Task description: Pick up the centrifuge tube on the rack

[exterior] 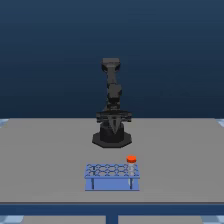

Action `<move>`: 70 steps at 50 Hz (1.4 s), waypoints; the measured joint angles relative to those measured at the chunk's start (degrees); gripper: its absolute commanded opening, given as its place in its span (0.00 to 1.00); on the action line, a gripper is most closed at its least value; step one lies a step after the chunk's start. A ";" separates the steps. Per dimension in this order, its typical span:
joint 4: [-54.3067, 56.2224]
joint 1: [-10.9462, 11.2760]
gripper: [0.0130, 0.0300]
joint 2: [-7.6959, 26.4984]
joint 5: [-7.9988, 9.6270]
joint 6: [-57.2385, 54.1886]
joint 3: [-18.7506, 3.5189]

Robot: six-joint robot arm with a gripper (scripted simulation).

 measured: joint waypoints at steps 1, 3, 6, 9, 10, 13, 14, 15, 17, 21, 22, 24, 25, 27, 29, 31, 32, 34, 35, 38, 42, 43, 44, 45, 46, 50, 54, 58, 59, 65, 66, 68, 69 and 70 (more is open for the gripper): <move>0.00 0.00 1.00 0.00 0.00 0.00 0.00; 0.00 0.00 1.00 0.00 0.00 0.00 0.00; 0.00 0.00 1.00 0.00 0.00 0.00 0.00; 0.00 0.00 1.00 0.00 0.00 0.00 0.00; 0.00 0.00 1.00 0.00 0.00 0.00 0.00; 0.00 0.00 1.00 0.00 0.00 0.00 0.00; 0.00 0.00 1.00 0.00 0.00 0.00 0.00; 0.00 0.00 1.00 0.00 0.00 0.00 0.00; 0.00 0.00 1.00 0.00 0.00 0.00 0.00; 0.00 0.00 1.00 0.00 0.00 0.00 0.00; 0.00 0.00 1.00 0.00 0.00 0.00 0.00; 0.01 0.00 1.00 0.00 0.00 -0.01 0.00; 0.02 0.00 1.00 0.00 0.00 -0.02 0.00; 0.08 0.01 1.00 0.01 0.00 -0.08 -0.01; 0.19 0.02 1.00 0.03 -0.01 -0.18 -0.01; 0.36 0.03 1.00 0.06 -0.02 -0.33 -0.03; 0.47 0.05 1.00 0.08 -0.03 -0.42 -0.03; 0.74 0.07 1.00 0.13 -0.04 -0.66 -0.06; 0.90 0.09 1.00 0.16 -0.05 -0.77 -0.07; 1.49 0.15 1.00 0.26 -0.09 -1.30 -0.11; 2.54 0.26 1.00 0.44 -0.16 -2.20 -0.19; 2.82 0.28 1.00 0.49 -0.18 -2.46 -0.22; 3.16 0.32 1.00 0.55 -0.20 -2.76 -0.24; 3.48 0.36 1.00 0.61 -0.22 -3.01 -0.27; 3.84 0.40 1.00 0.67 -0.25 -3.37 -0.30; 5.43 0.57 1.00 0.95 -0.36 -4.73 -0.43; 7.33 0.79 1.00 1.29 -0.50 -6.48 -0.59; 9.46 1.03 1.00 1.69 -0.66 -8.39 -0.77; 10.07 1.11 1.00 1.81 -0.71 -8.95 -0.83; 13.90 1.58 1.00 2.57 -1.02 -12.35 -1.19; 14.62 1.67 1.00 2.71 -1.09 -13.08 -1.27; 16.06 1.85 1.00 3.01 -1.22 -14.36 -1.41; 16.85 1.96 1.00 3.18 -1.29 -15.09 -1.50; 17.59 2.05 1.00 3.35 -1.35 -15.69 -1.58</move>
